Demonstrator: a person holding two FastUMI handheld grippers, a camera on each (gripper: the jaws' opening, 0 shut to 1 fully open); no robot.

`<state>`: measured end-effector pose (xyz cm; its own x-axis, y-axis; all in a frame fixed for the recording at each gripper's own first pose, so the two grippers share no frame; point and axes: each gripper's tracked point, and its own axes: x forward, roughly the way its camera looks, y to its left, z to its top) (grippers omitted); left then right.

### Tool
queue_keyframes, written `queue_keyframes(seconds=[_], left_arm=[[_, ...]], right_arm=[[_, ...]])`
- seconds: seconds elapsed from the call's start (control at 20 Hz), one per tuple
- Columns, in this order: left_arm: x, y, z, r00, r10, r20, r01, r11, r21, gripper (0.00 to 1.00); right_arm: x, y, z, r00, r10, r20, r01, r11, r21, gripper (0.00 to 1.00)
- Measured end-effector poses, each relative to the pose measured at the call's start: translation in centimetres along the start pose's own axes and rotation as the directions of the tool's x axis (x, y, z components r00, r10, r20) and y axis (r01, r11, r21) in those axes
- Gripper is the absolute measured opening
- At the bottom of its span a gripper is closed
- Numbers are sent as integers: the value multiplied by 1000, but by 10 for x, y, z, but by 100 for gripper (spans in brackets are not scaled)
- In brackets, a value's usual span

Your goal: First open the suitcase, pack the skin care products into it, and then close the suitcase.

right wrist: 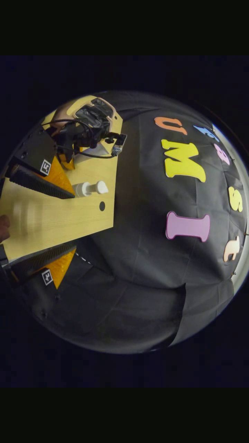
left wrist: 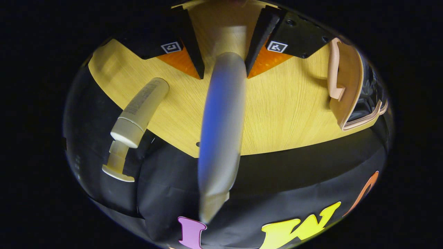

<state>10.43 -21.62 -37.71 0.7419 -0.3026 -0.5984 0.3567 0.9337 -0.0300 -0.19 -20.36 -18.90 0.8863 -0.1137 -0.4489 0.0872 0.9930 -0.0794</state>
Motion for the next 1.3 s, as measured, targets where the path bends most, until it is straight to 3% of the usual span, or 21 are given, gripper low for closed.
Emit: queue_keyframes(seconds=[0.1,0.15,0.25,0.3,0.4,0.75,1.0,1.3], left_arm=[[1,3,0,1000,-1,3,1,1000,-3,53],[0,2,1,1000,-6,-2,6,1000,0,50],[-2,4,0,1000,-10,-9,10,1000,2,48],[-6,5,0,1000,-13,-14,13,1000,-7,53],[-19,8,5,1000,-19,-5,19,999,-27,45],[-112,24,43,998,-26,52,30,997,-67,44],[-169,57,58,996,33,84,-24,993,-115,44],[-221,115,47,987,149,60,-133,969,-208,44]], right_arm=[[5,-1,-6,1000,-4,-12,4,1000,3,80],[5,-1,-8,1000,-4,-14,4,1000,4,79],[11,6,-14,1000,15,-16,-15,1000,5,79],[18,12,-19,999,32,-21,-32,999,2,79],[35,28,-33,997,69,-39,-69,998,-2,79],[105,84,-65,977,193,-93,-193,981,13,79],[152,111,-74,972,206,-113,-209,978,-18,80],[180,116,-84,971,195,-141,-198,980,-12,76]])
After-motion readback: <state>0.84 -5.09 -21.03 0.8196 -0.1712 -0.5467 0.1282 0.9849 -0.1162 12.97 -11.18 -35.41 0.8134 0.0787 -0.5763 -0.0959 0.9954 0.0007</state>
